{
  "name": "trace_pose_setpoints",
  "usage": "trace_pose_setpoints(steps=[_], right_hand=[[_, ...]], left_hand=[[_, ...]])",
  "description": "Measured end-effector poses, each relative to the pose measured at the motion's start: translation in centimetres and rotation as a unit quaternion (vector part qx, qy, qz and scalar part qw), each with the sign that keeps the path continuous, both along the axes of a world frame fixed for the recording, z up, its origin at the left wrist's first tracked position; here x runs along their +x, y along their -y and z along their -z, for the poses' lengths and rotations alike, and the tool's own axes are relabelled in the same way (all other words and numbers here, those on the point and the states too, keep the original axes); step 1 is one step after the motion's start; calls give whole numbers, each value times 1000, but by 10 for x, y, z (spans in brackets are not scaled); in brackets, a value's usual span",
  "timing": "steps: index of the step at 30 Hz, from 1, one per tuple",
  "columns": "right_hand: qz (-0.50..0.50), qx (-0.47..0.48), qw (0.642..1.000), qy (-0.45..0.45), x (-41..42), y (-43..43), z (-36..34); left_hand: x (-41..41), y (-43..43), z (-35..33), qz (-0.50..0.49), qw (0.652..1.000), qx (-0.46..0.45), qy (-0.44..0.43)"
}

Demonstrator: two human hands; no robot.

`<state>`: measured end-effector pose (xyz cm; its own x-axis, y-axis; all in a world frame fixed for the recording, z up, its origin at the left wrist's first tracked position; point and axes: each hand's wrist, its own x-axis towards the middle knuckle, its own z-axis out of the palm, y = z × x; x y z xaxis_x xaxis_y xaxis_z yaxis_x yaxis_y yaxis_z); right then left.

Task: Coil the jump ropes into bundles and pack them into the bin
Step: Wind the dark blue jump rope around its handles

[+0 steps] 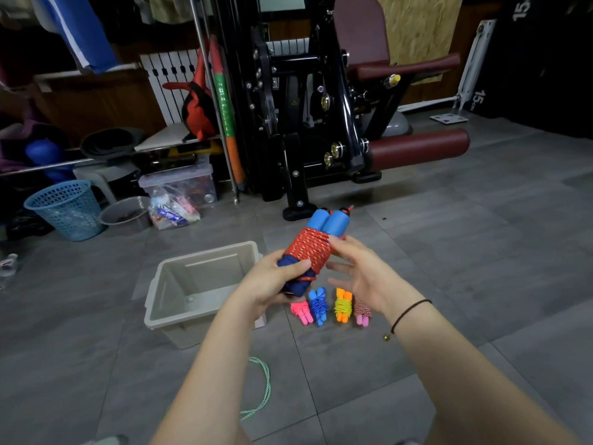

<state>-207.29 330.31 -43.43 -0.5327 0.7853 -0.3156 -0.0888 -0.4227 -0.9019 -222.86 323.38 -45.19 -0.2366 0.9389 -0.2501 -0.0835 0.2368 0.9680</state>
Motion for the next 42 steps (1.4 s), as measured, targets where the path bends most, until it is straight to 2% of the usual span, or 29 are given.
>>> trace_pose_setpoints(steps=[2, 6, 8, 11, 17, 20, 23, 25, 28, 30, 33, 34, 36, 39, 42], right_hand=[[16, -24, 998, -58, 5, -8, 4], [121, -11, 992, -47, 3, -15, 11], [154, -9, 987, -51, 5, -20, 13], [146, -5, 987, -61, 8, -27, 21], [82, -64, 992, -69, 0, -50, 60], [39, -71, 997, 19, -3, -72, 92], [-2, -101, 984, 148, 6, -92, 145], [-83, -90, 954, 273, 21, -106, 170], [-197, -2, 883, 426, 42, -132, 199], [-204, 16, 879, 430, 49, -151, 226], [-168, 33, 910, 379, 39, -166, 274], [-156, 56, 921, 351, 34, -171, 293], [-134, 113, 922, 345, 23, -182, 335], [-128, 182, 883, 413, 7, -196, 391], [-123, 249, 833, 478, -19, -204, 410]], left_hand=[[-6, -1, 5, 28, 999, 2, -32], [-2, -2, 11, 102, 993, 1, -63], [4, -4, 14, 120, 992, 3, -34], [6, -7, 23, 140, 989, 6, 38], [-4, -22, 53, 104, 992, -52, 44], [-20, -38, 87, -2, 995, -84, 56], [-40, -49, 155, -136, 976, -149, 86], [-49, -55, 200, -180, 955, -214, 103], [-51, -78, 248, -217, 934, -252, 128], [-46, -99, 278, -237, 931, -254, 109], [-41, -123, 330, -269, 923, -253, 105], [-41, -128, 347, -284, 919, -252, 105], [-44, -140, 376, -327, 911, -237, 83], [-54, -154, 408, -380, 902, -203, 39], [-68, -163, 437, -381, 898, -219, 19]])
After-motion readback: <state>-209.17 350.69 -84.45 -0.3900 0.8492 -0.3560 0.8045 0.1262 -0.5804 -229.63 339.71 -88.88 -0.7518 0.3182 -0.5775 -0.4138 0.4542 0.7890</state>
